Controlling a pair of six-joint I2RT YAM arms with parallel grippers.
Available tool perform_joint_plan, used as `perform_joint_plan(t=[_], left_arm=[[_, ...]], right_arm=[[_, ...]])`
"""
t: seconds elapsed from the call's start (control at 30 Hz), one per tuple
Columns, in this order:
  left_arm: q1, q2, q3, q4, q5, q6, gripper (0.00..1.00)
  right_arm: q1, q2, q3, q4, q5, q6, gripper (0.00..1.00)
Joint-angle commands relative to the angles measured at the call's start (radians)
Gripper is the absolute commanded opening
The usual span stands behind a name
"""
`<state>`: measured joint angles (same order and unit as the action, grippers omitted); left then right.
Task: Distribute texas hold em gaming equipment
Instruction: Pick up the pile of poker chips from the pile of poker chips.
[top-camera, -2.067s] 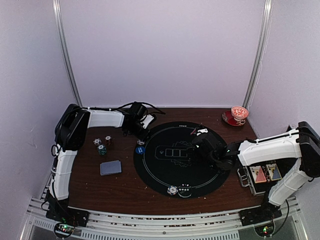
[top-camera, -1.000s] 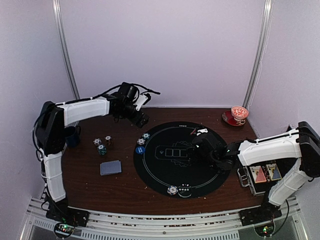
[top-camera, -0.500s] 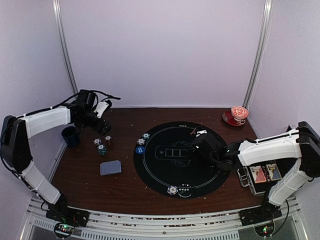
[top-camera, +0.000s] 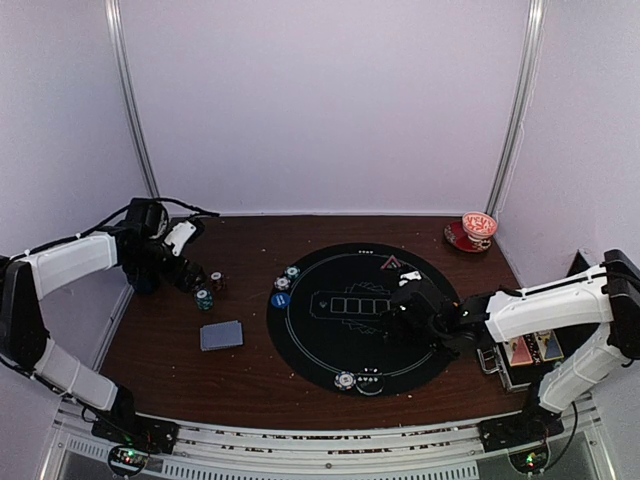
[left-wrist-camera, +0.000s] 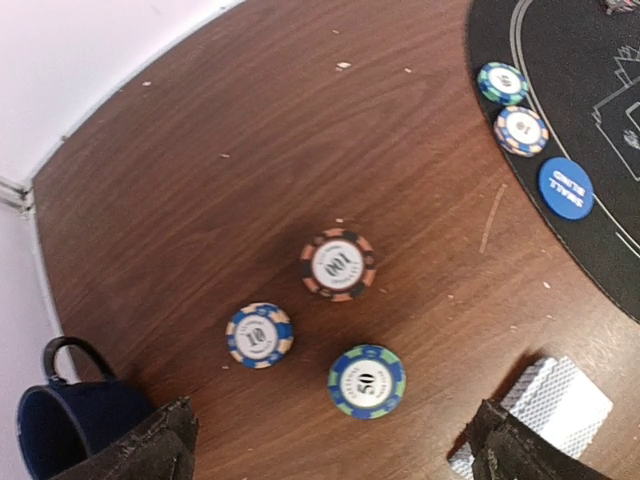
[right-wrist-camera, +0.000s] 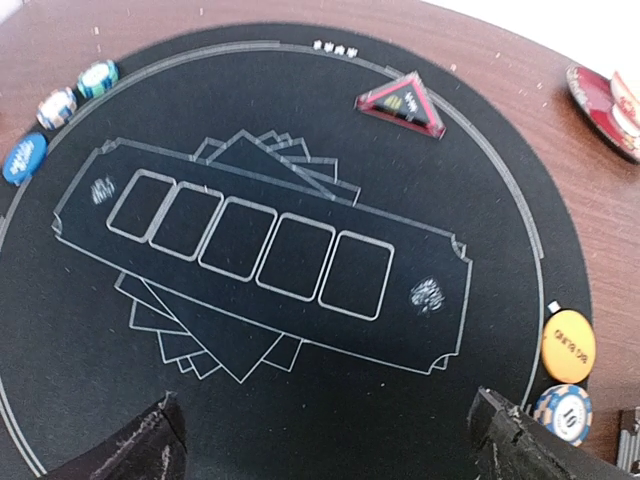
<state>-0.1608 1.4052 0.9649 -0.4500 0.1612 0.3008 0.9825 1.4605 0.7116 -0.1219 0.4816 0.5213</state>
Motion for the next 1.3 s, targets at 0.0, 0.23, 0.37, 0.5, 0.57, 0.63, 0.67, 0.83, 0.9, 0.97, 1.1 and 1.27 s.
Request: perform_joint_plan(t=[0.0,0.23,0.37,0.5,0.57,0.63,0.67,0.83,0.9,0.97,1.1,1.27], left_arm=[[0.006,0.046,-0.026,-0.014,0.09,0.029,0.98],[0.006,0.13,-0.032,0.018,0.102,0.024,0.94],[0.006,0.167,-0.015,0.036,0.096,0.017,0.89],[0.006,0.204,0.006,0.044,0.094,0.013,0.87],[0.006,0.219,0.012,0.052,0.087,0.013,0.87],[0.006,0.23,0.016,0.058,0.081,0.012,0.86],[0.006,0.233,0.019,0.061,0.079,0.012,0.86],[0.006,0.251,0.029,0.08,0.064,0.006,0.82],[0.007,0.259,0.031,0.084,0.063,0.005,0.79],[0.008,0.266,0.032,0.088,0.059,0.004,0.77],[0.008,0.272,0.028,0.096,0.053,0.001,0.74],[0.008,0.275,0.022,0.1,0.045,-0.002,0.71]], right_arm=[[0.006,-0.071,-0.023,0.012,0.06,-0.008,1.0],[0.006,-0.099,-0.037,0.023,0.069,-0.012,1.0],[0.005,-0.079,-0.032,0.023,0.065,-0.013,1.0],[0.006,-0.066,-0.029,0.023,0.063,-0.014,1.0],[0.005,-0.066,-0.028,0.025,0.064,-0.013,1.0],[0.006,-0.066,-0.03,0.027,0.064,-0.013,1.0],[0.005,-0.066,-0.03,0.027,0.064,-0.013,1.0],[0.006,-0.062,-0.03,0.029,0.064,-0.013,1.0],[0.007,-0.06,-0.03,0.03,0.062,-0.012,1.0],[0.005,-0.059,-0.03,0.03,0.061,-0.012,1.0],[0.007,-0.057,-0.029,0.031,0.062,-0.013,1.0],[0.005,-0.055,-0.029,0.03,0.064,-0.013,1.0]])
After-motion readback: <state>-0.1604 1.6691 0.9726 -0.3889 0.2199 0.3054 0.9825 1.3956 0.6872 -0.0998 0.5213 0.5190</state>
